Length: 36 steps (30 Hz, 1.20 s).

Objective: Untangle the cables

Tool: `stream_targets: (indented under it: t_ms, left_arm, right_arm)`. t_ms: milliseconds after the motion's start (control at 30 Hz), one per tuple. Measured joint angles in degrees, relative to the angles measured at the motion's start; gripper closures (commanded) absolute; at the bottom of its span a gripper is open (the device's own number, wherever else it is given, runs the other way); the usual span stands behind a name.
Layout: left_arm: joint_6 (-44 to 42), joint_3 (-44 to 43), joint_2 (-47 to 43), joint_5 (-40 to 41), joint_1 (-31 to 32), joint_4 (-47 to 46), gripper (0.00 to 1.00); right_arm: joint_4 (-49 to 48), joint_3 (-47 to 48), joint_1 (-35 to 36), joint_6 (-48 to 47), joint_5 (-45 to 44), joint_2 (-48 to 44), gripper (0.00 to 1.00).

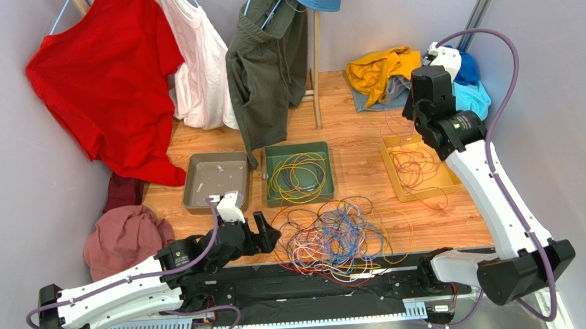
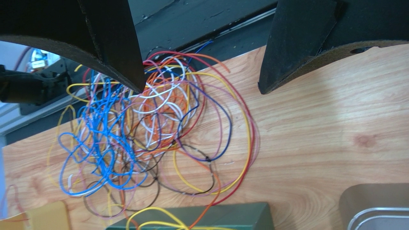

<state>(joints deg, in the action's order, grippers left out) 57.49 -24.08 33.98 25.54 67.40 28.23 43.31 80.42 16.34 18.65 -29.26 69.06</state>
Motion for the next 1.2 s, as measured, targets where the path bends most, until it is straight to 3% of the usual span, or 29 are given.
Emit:
stream_targets:
  t_ms: [533, 900, 1200]
  left_arm:
    - [-1.2, 5.2, 6.1, -4.2, 0.0, -12.7, 0.04]
    - [-0.7, 5.3, 9.5, -6.2, 0.0, -15.9, 0.04]
    - [-0.6, 5.4, 11.7, -7.4, 0.0, -17.4, 0.05]
  right_arm:
    - [-12.7, -14.1, -6.1, 0.6, -3.4, 2.5, 1.0]
    - [-16.4, -17.0, -14.7, 0.7, -2.3, 1.8, 1.0]
    - [-18.3, -25.1, -15.4, 1.8, -1.4, 1.6, 1.0]
